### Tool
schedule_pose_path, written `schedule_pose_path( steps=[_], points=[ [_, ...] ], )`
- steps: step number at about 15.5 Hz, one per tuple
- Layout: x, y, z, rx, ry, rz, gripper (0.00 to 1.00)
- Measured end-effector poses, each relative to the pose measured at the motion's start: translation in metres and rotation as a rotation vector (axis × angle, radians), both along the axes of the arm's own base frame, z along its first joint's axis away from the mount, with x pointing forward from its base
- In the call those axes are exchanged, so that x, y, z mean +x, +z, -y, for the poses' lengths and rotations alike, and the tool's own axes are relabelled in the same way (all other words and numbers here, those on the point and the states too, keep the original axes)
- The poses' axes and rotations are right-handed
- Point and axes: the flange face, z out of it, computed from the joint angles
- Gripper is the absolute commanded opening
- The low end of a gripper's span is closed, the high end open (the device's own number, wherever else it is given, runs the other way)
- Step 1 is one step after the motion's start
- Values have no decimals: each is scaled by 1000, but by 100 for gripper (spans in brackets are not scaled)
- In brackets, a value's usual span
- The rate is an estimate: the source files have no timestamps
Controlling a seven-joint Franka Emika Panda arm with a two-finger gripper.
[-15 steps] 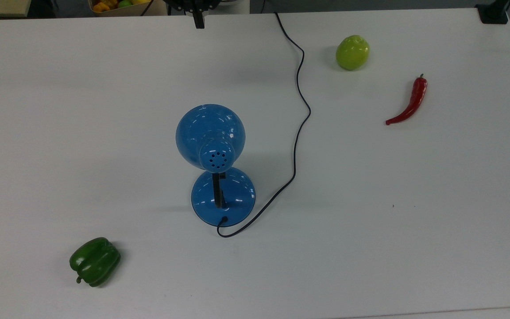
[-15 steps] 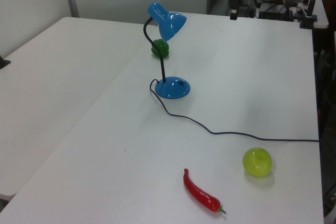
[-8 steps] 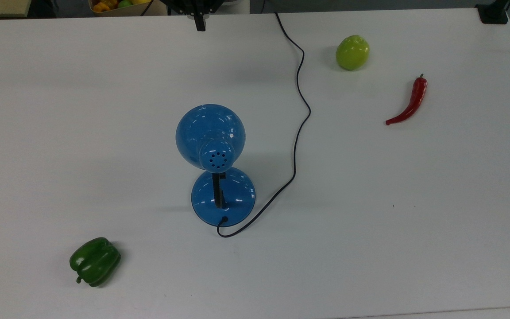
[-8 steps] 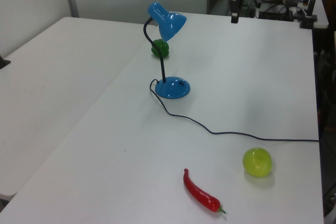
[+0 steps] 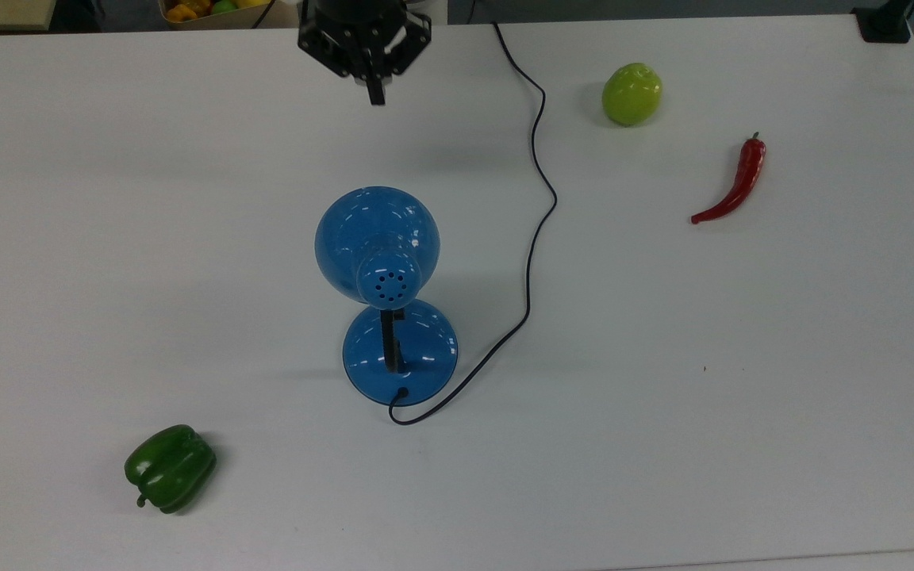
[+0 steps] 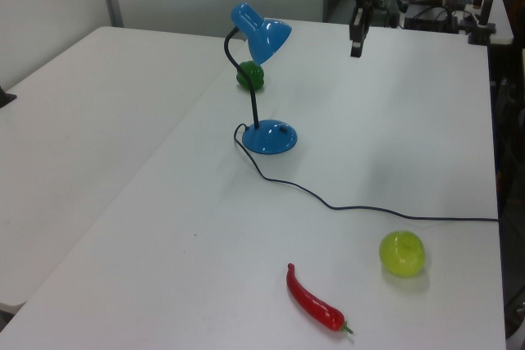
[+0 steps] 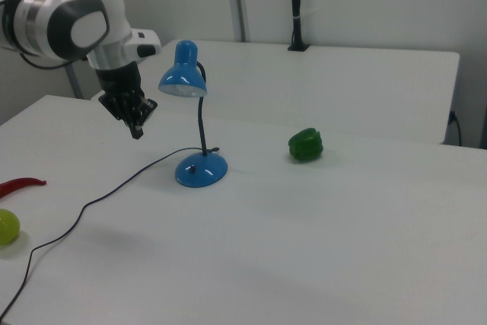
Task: Turn on desk lamp
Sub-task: 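Lower the gripper past the lamp shade toward the lamp base switch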
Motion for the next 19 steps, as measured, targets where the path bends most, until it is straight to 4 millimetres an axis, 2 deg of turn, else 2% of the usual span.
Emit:
schedule_pose_path(
  steps=[4,11,15,19],
  points=[
    [15,-36,-21,3,19,67,0],
    [43,-84,-34,11,9,166,0],
    [53,-112,-45,23,12,247,0],
    [60,-133,-46,28,7,314,0]
  ],
)
